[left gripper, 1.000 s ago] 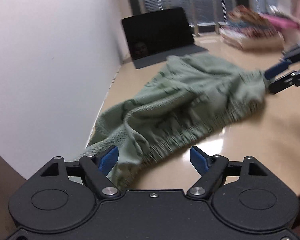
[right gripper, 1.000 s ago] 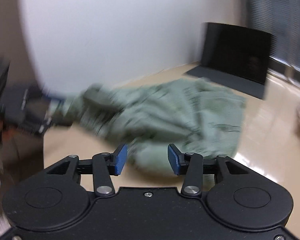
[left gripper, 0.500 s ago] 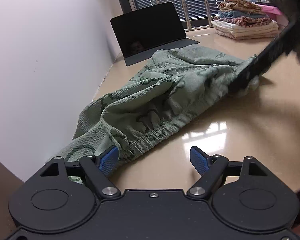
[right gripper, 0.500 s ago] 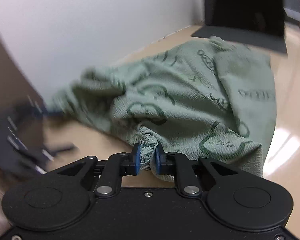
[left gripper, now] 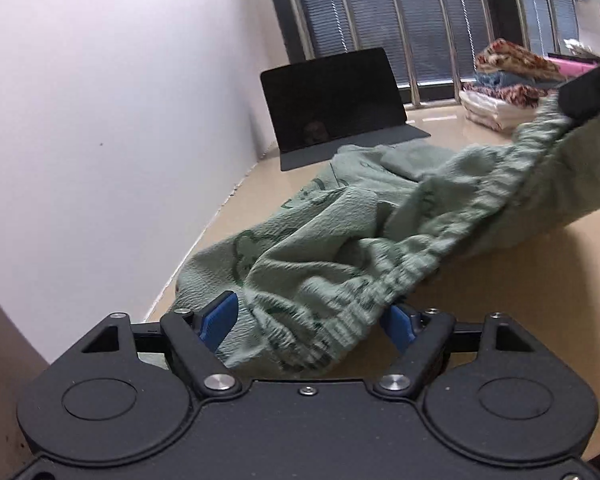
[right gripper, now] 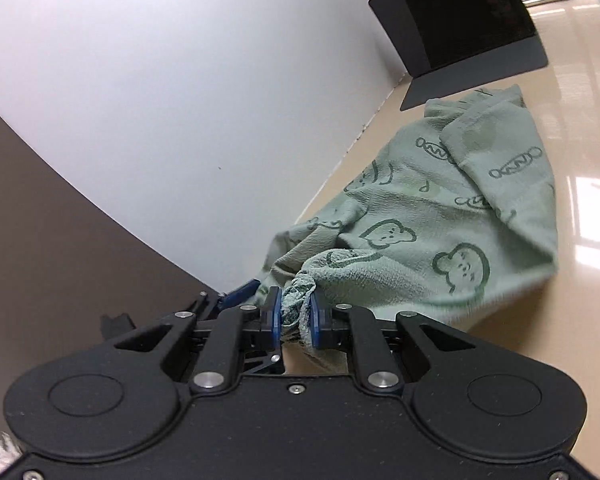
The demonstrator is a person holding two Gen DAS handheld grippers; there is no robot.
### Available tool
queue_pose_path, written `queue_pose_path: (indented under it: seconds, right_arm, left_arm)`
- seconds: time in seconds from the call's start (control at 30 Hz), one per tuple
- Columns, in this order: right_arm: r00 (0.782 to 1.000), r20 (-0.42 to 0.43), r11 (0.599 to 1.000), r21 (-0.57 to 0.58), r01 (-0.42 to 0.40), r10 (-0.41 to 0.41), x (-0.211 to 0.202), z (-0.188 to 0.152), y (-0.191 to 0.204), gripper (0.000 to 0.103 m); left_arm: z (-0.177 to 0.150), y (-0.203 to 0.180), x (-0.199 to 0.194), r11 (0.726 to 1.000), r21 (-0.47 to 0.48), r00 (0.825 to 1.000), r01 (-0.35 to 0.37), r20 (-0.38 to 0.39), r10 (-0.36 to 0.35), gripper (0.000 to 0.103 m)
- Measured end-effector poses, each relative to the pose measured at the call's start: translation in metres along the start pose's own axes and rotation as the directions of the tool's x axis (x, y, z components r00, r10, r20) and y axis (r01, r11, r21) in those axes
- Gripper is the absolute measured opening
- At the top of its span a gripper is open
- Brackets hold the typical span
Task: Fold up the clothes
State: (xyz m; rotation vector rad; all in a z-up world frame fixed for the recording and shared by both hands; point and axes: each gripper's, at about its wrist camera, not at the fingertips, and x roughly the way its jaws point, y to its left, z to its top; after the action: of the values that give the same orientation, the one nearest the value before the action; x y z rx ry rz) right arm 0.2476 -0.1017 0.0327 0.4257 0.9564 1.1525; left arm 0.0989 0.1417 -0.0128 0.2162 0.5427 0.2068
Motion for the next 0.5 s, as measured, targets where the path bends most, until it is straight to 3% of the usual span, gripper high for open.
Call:
queue_pose_path:
  seconds: [0.13,0.27,0.37,0.5]
  right_arm:
    - [0.999,0.039,1.0,0.019,-0.006,0.005,-0.021,-0.013,-0.001,0.014]
    - [0.996,0.09,0.998,0.056,-0.004,-0.001,-0.044,-0.029,-0.01,0.014]
    - [0.99,0.124,0.997,0.051,0.061,-0.067,-0.059,-0.047,-0.018,0.014]
    - [0.957,0.121,0.963,-0.011,0.269,-0.265,-0.057,-0.076,-0.023,0.018]
  left_arm:
    - [-0.003,-0.005,-0.011,0.998,-0.022,0.998,-0.057,0.017,0.057,0.071]
    - [-0.009,-0.018,-0.024,0.98,-0.009,0.98,-0.196,0.026,0.197,0.071]
    - [-0.015,-0.031,-0.037,0.955,0.021,0.953,-0.297,0.066,0.295,0.072]
    - [-0.022,-0.053,-0.044,0.93,0.106,0.934,-0.352,0.107,0.341,0.072]
